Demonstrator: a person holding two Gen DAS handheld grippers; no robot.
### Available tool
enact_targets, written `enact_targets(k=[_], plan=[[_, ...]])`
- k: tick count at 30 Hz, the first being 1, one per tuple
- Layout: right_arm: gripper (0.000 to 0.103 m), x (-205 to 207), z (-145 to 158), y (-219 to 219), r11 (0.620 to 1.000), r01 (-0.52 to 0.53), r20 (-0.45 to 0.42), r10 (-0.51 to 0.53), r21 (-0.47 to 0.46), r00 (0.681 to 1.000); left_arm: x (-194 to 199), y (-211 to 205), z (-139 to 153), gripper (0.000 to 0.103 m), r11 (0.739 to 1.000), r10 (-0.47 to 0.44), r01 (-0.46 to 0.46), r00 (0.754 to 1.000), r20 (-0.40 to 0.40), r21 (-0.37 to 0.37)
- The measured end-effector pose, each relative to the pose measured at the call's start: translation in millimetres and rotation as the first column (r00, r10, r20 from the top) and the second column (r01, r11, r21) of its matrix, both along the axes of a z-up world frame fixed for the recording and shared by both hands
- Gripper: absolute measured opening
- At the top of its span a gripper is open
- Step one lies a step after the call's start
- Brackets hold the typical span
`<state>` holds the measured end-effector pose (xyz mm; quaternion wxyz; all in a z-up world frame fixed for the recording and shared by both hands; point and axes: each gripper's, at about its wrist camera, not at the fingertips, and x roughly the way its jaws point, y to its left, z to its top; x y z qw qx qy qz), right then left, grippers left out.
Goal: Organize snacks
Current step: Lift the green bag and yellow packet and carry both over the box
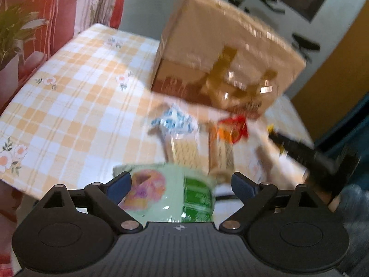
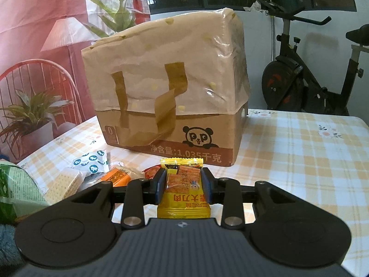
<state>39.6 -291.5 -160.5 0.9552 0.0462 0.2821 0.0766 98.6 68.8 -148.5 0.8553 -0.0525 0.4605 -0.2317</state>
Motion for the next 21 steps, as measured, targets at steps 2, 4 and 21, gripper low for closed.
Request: enact_targets(k=[2, 4, 21], plan=[[0.035, -1, 0, 0, 1.0, -0.001, 0.001, 0.001, 0.002, 1.0, -2, -1, -6, 0.095, 0.999, -0.006, 0.007, 1.0, -0.005, 0.041], [0.035, -1, 0, 0, 1.0, -0.001, 0.001, 0.001, 0.005, 1.0, -1, -1, -14, 0.096, 0.998, 0.01, -0.008, 1.0, -0.025, 0.07], [0.035, -1, -2, 3, 1.0, -0.006, -0.017, 0.006, 0.002, 1.0, -1, 16, 3, 0.086, 0.99, 0.143, -0.142, 0.981, 0.133, -0.012]])
